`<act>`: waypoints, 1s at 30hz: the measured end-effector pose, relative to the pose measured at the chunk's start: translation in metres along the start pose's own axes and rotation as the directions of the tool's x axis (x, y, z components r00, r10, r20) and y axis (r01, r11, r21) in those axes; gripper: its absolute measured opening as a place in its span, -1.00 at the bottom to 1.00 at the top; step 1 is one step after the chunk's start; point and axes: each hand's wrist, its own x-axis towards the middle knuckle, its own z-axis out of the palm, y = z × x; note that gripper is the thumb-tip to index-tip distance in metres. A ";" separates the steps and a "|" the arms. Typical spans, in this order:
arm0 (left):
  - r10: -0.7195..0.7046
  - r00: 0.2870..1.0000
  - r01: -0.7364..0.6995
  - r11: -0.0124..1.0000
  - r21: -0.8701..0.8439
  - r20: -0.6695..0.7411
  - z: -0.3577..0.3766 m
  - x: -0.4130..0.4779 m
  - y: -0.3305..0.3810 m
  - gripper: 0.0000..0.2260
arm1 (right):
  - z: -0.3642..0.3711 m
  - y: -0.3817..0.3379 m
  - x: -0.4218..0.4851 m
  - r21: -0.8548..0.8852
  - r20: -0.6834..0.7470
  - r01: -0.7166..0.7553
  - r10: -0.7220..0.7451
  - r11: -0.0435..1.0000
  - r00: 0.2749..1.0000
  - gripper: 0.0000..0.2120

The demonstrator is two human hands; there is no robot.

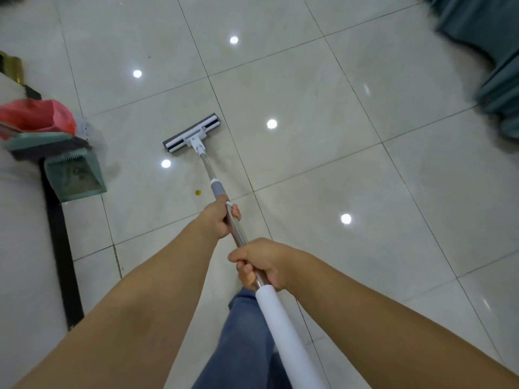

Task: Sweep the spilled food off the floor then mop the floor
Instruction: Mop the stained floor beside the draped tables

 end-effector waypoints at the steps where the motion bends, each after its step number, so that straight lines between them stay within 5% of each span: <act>1: 0.001 1.000 -0.001 1.000 -0.005 0.006 -0.003 -0.008 -0.021 -0.74 | -0.006 0.020 -0.008 -0.018 -0.008 -0.002 0.002 1.000 1.000 -0.80; 19: -0.117 0.988 0.125 0.989 -0.081 0.101 -0.061 -0.189 -0.371 -0.79 | -0.093 0.358 -0.173 -0.115 -0.117 -0.134 0.121 0.984 0.986 -0.79; 30: -0.166 0.982 0.170 0.985 -0.030 0.091 -0.074 -0.189 -0.371 -0.84 | -0.079 0.364 -0.174 -0.126 -0.147 -0.137 0.119 0.982 0.982 -0.76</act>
